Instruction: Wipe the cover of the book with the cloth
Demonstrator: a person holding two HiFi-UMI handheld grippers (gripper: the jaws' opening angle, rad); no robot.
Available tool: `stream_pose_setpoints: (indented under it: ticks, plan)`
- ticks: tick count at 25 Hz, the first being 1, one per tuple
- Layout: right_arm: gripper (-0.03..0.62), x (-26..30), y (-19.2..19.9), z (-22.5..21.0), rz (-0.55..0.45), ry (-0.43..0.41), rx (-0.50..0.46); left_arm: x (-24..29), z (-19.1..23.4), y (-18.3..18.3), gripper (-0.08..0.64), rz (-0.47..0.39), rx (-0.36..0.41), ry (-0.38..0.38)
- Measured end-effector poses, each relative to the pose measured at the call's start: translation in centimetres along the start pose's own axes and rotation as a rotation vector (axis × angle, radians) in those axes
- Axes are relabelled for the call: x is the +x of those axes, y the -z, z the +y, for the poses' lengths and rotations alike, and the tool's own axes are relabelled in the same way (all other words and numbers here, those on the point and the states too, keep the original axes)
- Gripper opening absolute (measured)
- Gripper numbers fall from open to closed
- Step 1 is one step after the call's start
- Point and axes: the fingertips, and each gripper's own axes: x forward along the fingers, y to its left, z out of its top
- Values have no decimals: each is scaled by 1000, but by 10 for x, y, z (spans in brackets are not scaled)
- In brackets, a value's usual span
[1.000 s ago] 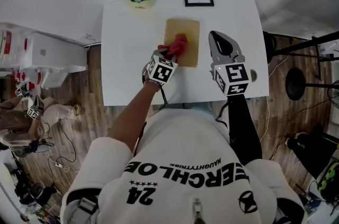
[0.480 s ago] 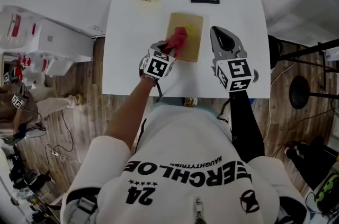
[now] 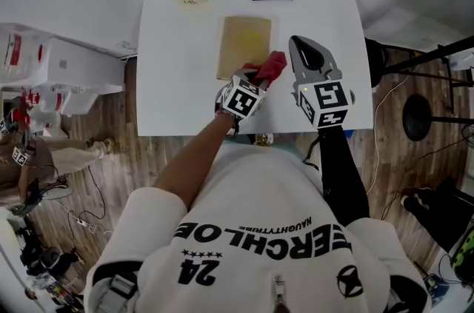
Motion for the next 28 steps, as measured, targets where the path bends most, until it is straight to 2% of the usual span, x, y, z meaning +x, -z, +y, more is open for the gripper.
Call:
stream_pose_setpoints:
  ticks: [3,6,11,15,20,23,28]
  plan:
    - [-3,1,2,1,7,-3,-4,-4,4,-1,152,-6,-22,6]
    - [-3,3,5,7,12,-17,-8,-10,18,6,152,-2,-75,-20]
    - [-3,14,5,19,14,-59,-20,-28,66,34,152,-8,-138,-108]
    - [-3,23,5,30,16,-95,-33,-48,101,59,152,-8,-232,-181]
    - [-3,27,2,43,17,-129,-37,-71,119,83,153,-3,-335,-242]
    - [-3,27,1,45,17,-128,-35,-73,115,77,152,-13,-310,-228]
    - [-3,26,3,41,20,-111,-28,-63,76,29,152,-91,-146,-142]
